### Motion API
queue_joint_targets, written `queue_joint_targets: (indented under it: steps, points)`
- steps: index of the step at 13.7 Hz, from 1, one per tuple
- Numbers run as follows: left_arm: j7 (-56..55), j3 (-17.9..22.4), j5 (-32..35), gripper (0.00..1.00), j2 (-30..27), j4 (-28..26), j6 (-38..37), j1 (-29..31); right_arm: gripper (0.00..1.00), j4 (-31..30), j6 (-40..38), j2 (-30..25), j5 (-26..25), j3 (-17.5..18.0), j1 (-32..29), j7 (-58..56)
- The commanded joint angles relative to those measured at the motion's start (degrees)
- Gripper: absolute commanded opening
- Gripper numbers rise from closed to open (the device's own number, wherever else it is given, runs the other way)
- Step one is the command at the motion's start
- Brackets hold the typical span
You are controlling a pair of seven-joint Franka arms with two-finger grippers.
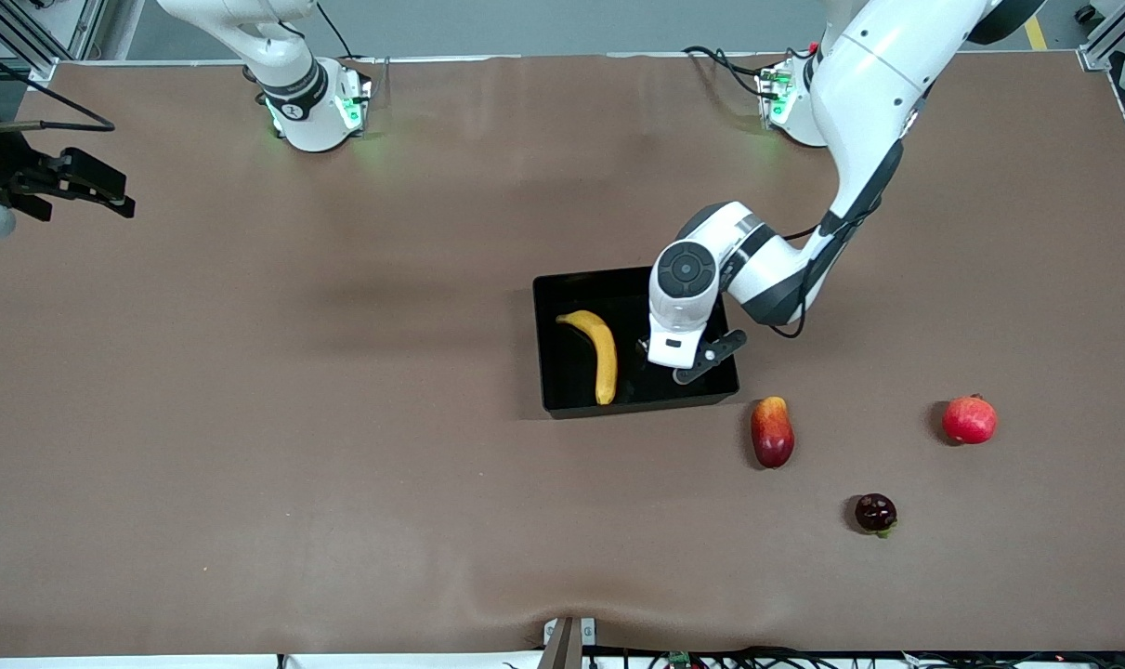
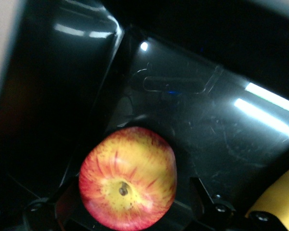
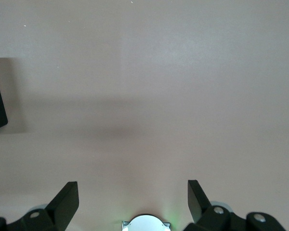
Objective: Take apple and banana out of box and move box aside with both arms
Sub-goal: 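Lower the left gripper into the tray and grasp the red-yellow apple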
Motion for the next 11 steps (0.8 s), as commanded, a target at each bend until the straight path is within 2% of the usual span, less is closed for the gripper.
queue_joint_targets:
  steps: [1,2,4,5,8,11]
  points:
    - [-1.77,0.05,1.85,1.00,0.64,-0.11,0.55,-0.76,1.00,0.65,-0.53,0.22,0.22,0.67,-0.77,0.76]
    - [-1.77,0.05,1.94,1.00,0.82,-0.11,0.55,-0.76,1.00,0.65,-0.53,0.22,0.22,0.67,-0.77,0.76]
    - [-1.34,-0.04,1.85,0.16,0.47,-0.03,-0.15,-0.58,1.00,0.65,-0.62,0.22,0.22,0.58,-0.77,0.76]
    - [-1.33,-0.13,1.85,0.00,0.12,0.32,-0.76,-0.32,1.00,0.65,-0.62,0.22,0.22,0.58,-0.77,0.76]
    - [-1.34,-0.22,1.85,0.00,-3.73,1.20,-6.81,-0.58,1.00,0.65,-0.54,0.22,0.22,0.67,-0.77,0.76]
    - [-0.81,-2.85,1.77,0.00,-7.52,4.35,-12.17,-0.14,1.00,0.65,-0.62,0.22,0.22,0.67,-0.77,0.76]
